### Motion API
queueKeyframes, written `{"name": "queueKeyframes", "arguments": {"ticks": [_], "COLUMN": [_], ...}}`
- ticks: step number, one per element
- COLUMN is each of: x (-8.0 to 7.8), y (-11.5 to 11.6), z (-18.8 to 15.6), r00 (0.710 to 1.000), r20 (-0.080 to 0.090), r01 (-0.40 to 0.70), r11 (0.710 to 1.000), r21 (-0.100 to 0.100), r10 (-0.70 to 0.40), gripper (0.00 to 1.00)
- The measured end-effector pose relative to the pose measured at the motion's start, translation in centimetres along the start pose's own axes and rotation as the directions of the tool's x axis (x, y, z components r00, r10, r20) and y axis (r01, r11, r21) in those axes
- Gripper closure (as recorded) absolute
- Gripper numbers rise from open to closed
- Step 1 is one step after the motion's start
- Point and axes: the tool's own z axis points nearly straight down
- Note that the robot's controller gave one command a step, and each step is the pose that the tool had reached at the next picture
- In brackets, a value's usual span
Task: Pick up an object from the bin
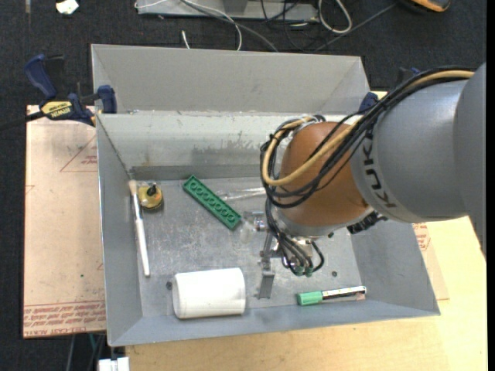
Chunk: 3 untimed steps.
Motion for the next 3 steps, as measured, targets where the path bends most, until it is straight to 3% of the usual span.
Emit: {"name": "queueKeyframes", "arguments": {"ticks": [1,2,3], "x": [1.2,0.4,1.1], "y": [-0.4,2.5,5.4], "z": [3.0,6.3,7.6], "r00": [0.999,0.980,0.947], "r20": [0.004,0.001,0.019], "r01": [0.053,0.199,0.322], "r11": [0.999,0.980,0.947], "r21": [0.001,0.001,0.005], "r10": [-0.053,-0.199,-0.322], "gripper": [0.00,0.00,1.00]}}
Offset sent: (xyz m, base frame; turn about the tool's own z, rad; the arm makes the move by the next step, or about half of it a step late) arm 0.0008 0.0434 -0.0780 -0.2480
